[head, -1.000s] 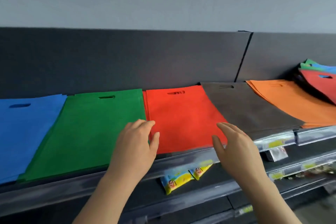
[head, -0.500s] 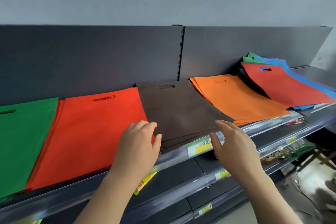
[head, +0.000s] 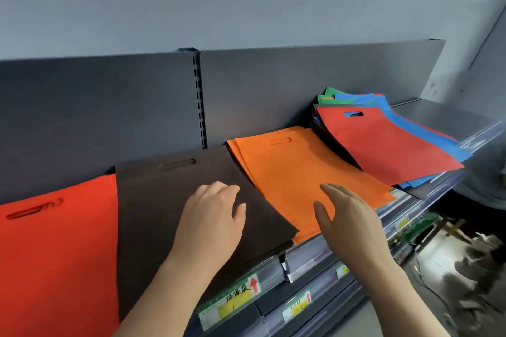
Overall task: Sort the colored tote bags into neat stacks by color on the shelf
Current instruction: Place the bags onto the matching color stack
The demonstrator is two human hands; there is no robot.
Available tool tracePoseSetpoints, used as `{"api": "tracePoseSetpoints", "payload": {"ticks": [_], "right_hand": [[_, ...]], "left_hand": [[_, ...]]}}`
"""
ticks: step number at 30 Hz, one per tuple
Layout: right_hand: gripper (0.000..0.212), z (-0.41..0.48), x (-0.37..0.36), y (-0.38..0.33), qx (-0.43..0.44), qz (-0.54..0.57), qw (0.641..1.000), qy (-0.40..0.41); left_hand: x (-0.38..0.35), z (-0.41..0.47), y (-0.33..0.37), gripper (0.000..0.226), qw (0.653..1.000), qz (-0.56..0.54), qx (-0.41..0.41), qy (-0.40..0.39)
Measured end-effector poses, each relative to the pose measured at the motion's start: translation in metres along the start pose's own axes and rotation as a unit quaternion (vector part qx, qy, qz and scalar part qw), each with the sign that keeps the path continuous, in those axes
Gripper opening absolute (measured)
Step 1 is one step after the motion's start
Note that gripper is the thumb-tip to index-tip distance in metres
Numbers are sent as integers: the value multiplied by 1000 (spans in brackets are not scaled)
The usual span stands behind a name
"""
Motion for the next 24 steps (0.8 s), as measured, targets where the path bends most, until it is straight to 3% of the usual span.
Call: {"api": "tracePoseSetpoints", "payload": {"ticks": [8,16,19,24], "right_hand": [[40,63,10,85,14,2,1000,3],[32,147,29,208,28,-59,998,-16],[19,173,28,255,9,-72,997,-35],[23,190,23,294,19,-65,996,-53]], "left_hand": [[-60,46,63,40,1000,3,-5,-10],[-147,114,157,31,998,18,47,-25],[-181,138,187,30,996,-16,74,-50],[-217,166,209,42,979,-112,155,-77]]}}
Point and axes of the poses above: each hand's wrist, its own z-axis towards the middle knuckle, its own x-axis out of the back of the hand, y = z × x, the point moved 9 cm from there along z, towards the middle knuckle
